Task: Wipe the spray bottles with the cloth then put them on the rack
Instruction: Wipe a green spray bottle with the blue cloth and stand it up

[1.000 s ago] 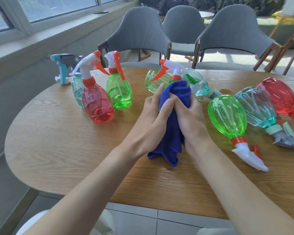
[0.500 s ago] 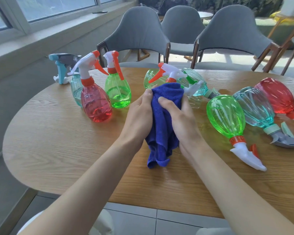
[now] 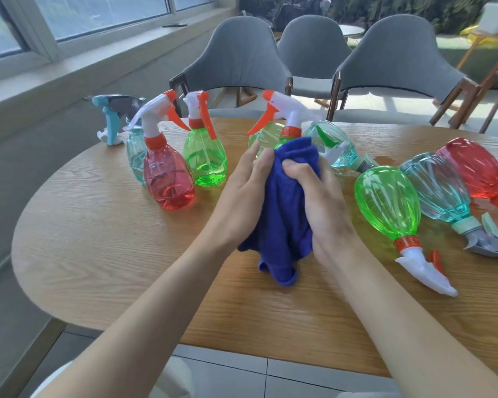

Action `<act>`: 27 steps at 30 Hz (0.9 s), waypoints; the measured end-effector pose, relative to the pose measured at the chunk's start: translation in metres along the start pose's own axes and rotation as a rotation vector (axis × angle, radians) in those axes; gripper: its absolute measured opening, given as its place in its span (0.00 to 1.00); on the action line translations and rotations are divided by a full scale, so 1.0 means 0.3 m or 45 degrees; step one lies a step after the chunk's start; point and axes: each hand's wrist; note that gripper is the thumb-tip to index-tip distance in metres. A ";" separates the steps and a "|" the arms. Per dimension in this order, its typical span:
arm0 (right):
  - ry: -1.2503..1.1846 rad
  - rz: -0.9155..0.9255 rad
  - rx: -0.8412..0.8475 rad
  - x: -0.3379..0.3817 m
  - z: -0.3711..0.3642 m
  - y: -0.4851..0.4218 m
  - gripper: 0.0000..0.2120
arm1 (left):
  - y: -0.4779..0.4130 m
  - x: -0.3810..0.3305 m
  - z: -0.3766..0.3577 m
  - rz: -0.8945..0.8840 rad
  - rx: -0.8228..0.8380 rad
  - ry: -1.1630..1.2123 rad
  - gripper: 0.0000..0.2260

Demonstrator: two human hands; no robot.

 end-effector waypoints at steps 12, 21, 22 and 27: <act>-0.013 -0.011 -0.193 0.020 0.026 -0.024 0.11 | 0.028 0.028 -0.031 0.025 0.180 -0.180 0.19; 0.025 -0.016 -0.122 -0.005 -0.014 0.009 0.07 | -0.003 0.023 -0.012 0.045 -0.005 0.050 0.18; 0.028 -0.018 -0.166 0.001 -0.011 0.004 0.05 | 0.003 0.027 -0.019 0.043 0.031 0.027 0.17; 0.020 -0.016 -0.207 0.027 0.023 -0.015 0.06 | 0.011 0.042 -0.022 0.025 0.206 0.040 0.20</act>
Point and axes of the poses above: each hand's wrist, its own y-axis away from the middle knuckle, its own z-axis out of the back of the hand, x = y × z, and after that the axes turned 2 degrees about -x, right-handed
